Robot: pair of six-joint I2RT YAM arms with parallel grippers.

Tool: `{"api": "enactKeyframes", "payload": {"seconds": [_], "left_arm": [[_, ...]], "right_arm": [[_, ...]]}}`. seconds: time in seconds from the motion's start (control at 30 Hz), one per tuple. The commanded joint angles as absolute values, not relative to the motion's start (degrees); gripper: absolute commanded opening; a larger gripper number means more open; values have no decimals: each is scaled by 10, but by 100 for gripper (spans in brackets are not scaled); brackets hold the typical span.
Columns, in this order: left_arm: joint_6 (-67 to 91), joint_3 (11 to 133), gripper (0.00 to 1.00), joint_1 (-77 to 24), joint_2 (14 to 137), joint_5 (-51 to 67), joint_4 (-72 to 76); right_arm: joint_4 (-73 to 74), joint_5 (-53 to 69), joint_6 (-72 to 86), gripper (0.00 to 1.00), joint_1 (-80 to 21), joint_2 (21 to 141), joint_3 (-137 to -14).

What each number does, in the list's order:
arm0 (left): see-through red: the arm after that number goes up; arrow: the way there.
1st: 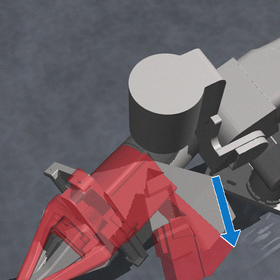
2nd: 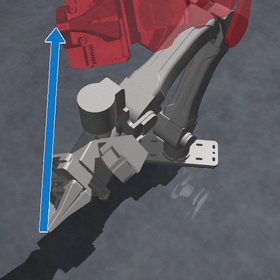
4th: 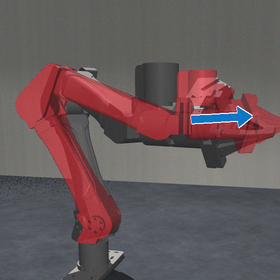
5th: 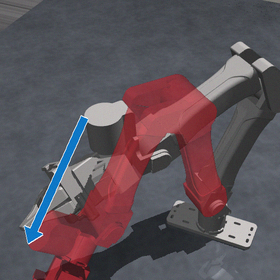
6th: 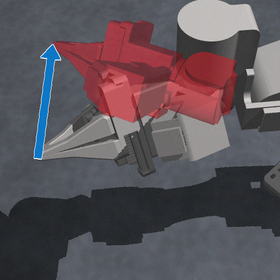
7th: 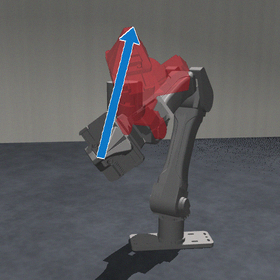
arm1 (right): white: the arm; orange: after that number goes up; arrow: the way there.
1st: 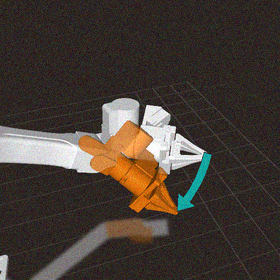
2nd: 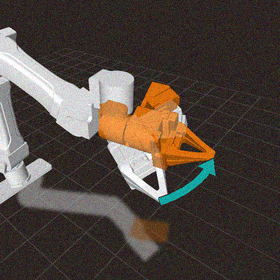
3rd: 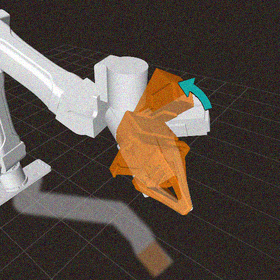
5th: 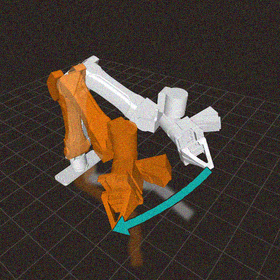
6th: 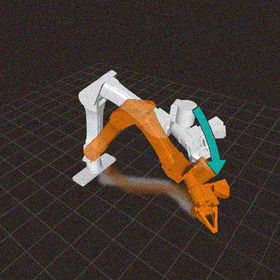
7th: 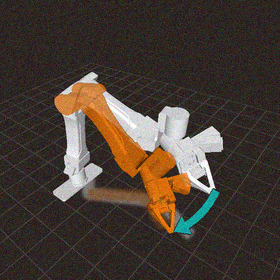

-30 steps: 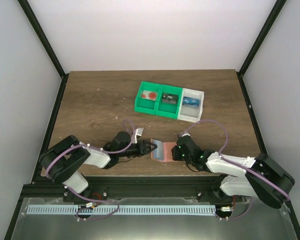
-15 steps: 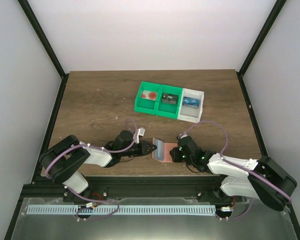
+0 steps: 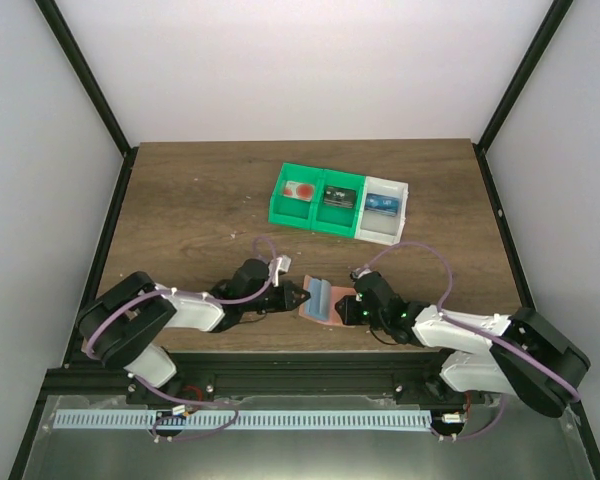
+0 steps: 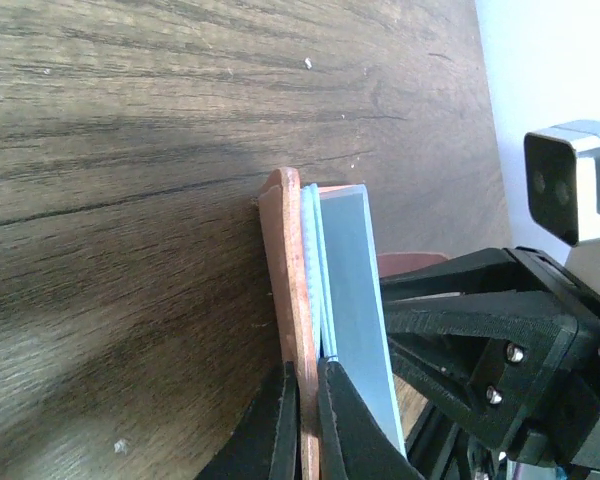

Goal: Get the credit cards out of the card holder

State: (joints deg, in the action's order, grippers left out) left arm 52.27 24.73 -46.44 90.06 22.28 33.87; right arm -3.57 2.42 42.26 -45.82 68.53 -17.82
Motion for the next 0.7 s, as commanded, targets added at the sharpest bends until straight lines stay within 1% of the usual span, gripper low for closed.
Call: {"api": "enactKeyframes", "payload": {"seconds": [0.0,0.2,0.3,0.67], "left_arm": [[517,238,0,-466,862,211,314],[520,199,0,-466,813,183,281],[525,183,0,-466,793,165,271],[550,168,0,-467,782,156,289]], "right_arm": [[-31,36,417,23,-454,680,-197],[-57,103,445,30,-455,682,-201],[-68,118,459,34,-455,684,-205],[-79,158,470,56,-455,728,-254]]}}
